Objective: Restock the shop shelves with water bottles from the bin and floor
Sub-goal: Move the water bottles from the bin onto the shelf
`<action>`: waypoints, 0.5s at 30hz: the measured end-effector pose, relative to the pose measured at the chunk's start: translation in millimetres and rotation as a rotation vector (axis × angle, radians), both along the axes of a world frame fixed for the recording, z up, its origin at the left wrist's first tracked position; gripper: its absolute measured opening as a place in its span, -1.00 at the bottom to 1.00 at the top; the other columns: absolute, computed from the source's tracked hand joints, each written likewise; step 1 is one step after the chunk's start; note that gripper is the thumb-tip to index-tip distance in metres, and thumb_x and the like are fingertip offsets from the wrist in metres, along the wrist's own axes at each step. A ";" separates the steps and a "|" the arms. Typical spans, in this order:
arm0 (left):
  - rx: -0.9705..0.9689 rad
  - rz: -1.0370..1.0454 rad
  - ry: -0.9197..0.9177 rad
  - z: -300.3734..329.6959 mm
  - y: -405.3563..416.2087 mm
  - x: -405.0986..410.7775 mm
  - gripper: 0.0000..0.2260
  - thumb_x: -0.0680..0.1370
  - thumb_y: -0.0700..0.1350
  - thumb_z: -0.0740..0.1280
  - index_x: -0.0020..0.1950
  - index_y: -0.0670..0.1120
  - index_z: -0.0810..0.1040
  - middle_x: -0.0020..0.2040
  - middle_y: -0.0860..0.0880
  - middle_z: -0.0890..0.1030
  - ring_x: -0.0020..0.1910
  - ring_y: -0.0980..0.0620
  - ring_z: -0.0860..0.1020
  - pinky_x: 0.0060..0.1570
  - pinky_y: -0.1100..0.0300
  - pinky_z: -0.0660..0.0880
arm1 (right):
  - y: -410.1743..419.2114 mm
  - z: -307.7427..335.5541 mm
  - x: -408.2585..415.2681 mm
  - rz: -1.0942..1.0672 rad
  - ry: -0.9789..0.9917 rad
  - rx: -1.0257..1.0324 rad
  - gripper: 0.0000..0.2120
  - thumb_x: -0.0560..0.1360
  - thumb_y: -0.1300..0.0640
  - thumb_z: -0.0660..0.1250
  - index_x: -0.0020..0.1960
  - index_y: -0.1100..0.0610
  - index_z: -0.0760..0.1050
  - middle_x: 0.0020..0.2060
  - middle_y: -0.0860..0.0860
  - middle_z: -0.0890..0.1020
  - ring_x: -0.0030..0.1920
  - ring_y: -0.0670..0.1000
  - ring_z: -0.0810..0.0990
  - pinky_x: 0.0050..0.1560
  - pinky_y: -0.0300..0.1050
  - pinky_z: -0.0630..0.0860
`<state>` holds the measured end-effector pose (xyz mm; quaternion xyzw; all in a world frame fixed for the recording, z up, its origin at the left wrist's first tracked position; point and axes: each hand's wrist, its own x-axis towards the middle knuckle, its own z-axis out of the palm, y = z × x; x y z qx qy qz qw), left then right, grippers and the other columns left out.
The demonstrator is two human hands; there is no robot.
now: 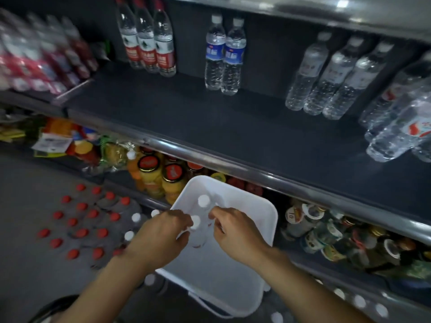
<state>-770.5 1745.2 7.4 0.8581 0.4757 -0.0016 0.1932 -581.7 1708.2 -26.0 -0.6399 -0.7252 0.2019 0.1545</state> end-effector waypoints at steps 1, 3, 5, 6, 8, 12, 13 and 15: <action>-0.011 -0.006 0.004 -3.5 0.0 -3.6 -0.73 0.57 -0.03 0.24 0.26 0.09 0.52 0.23 0.10 0.55 0.21 0.05 0.52 0.11 0.20 0.46 | 4.1 -6.6 -5.9 0.003 -0.022 -0.012 -0.73 0.53 0.15 0.25 0.22 0.04 0.44 0.06 0.05 0.63 0.00 0.09 0.58 -0.01 0.03 0.56; -0.027 -0.029 0.006 -9.6 0.1 -8.3 -0.72 0.57 -0.03 0.24 0.28 0.08 0.51 0.26 0.09 0.54 0.23 0.04 0.51 0.15 0.19 0.48 | 12.2 -20.6 -16.2 0.003 -0.056 -0.036 -0.69 0.53 0.13 0.28 0.26 0.00 0.40 0.09 0.04 0.62 -0.01 0.07 0.60 0.02 -0.01 0.58; -0.035 -0.047 0.010 -15.1 1.3 -12.0 -0.71 0.58 -0.03 0.24 0.31 0.07 0.49 0.29 0.09 0.52 0.25 0.04 0.50 0.17 0.19 0.47 | 18.3 -32.0 -25.4 -0.012 -0.056 -0.070 -0.64 0.53 0.08 0.31 0.28 -0.08 0.32 0.14 -0.02 0.59 -0.01 0.00 0.58 0.01 -0.14 0.53; -0.037 -0.053 0.018 -17.7 2.1 -13.6 -0.70 0.59 -0.03 0.23 0.32 0.07 0.48 0.30 0.09 0.51 0.26 0.04 0.50 0.19 0.17 0.47 | 20.8 -36.8 -29.7 -0.015 -0.065 -0.088 -0.62 0.52 0.06 0.31 0.27 -0.11 0.28 0.16 -0.04 0.56 0.00 -0.02 0.56 -0.01 -0.18 0.49; -0.039 -0.066 0.025 -22.3 4.1 -16.0 -0.70 0.59 -0.03 0.23 0.32 0.06 0.48 0.31 0.08 0.50 0.26 0.04 0.49 0.21 0.16 0.47 | 25.8 -43.8 -36.6 -0.012 -0.110 -0.102 -0.61 0.52 0.03 0.32 0.26 -0.11 0.24 0.20 -0.05 0.52 0.02 -0.01 0.55 -0.02 -0.17 0.48; -0.059 -0.102 0.027 -29.8 6.1 -17.0 -0.69 0.60 -0.06 0.22 0.34 0.04 0.48 0.30 0.05 0.51 0.26 0.02 0.49 0.20 0.14 0.47 | 34.7 -52.2 -45.0 0.102 -0.261 -0.125 -0.62 0.54 0.02 0.29 0.30 -0.05 0.24 0.20 0.03 0.52 0.07 0.08 0.56 0.01 -0.07 0.51; -0.063 -0.109 0.028 -31.4 6.2 -16.7 -0.69 0.59 -0.06 0.22 0.34 0.04 0.47 0.29 0.06 0.51 0.26 0.01 0.49 0.19 0.13 0.48 | 36.7 -54.5 -46.9 0.133 -0.287 -0.124 -0.66 0.56 0.02 0.27 0.28 -0.04 0.26 0.19 0.03 0.52 0.05 0.06 0.55 0.00 -0.10 0.50; -0.056 -0.120 0.027 -33.9 6.1 -16.1 -0.69 0.59 -0.07 0.22 0.33 0.06 0.47 0.28 0.06 0.52 0.25 0.02 0.50 0.18 0.13 0.48 | 39.2 -57.4 -46.5 0.147 -0.322 -0.096 -0.78 0.57 -0.02 0.23 0.20 -0.04 0.35 0.11 0.00 0.55 -0.07 -0.04 0.54 -0.12 -0.24 0.44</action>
